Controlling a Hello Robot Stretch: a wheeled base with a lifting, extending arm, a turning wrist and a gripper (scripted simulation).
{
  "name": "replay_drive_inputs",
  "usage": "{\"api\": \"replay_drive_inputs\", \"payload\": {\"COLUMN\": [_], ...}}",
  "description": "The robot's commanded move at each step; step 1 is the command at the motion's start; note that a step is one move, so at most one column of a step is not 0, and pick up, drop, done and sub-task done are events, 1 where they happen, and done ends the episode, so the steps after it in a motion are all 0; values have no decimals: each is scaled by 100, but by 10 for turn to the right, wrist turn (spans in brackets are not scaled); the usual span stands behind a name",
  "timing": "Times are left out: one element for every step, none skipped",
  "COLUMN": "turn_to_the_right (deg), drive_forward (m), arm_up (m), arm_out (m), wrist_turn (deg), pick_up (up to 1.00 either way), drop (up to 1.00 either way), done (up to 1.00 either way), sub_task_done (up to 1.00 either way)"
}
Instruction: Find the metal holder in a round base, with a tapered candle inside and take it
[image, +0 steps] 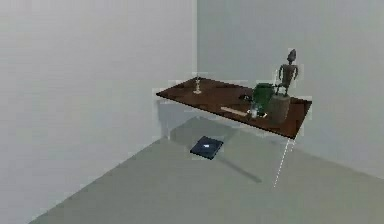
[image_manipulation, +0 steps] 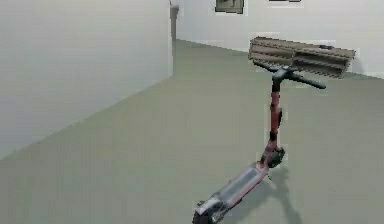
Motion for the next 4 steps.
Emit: {"api": "replay_drive_inputs", "payload": {"turn_to_the_right": [30, 0, 360, 0], "drive_forward": [0, 95, 0, 5], "arm_up": [0, 0, 0, 0], "arm_out": [0, 0, 0, 0], "wrist_turn": [0, 0, 0, 0], "pick_up": [0, 0, 0, 0], "drop": [0, 0, 0, 0], "done": [0, 0, 0, 0], "sub_task_done": [0, 0, 0, 0]}}
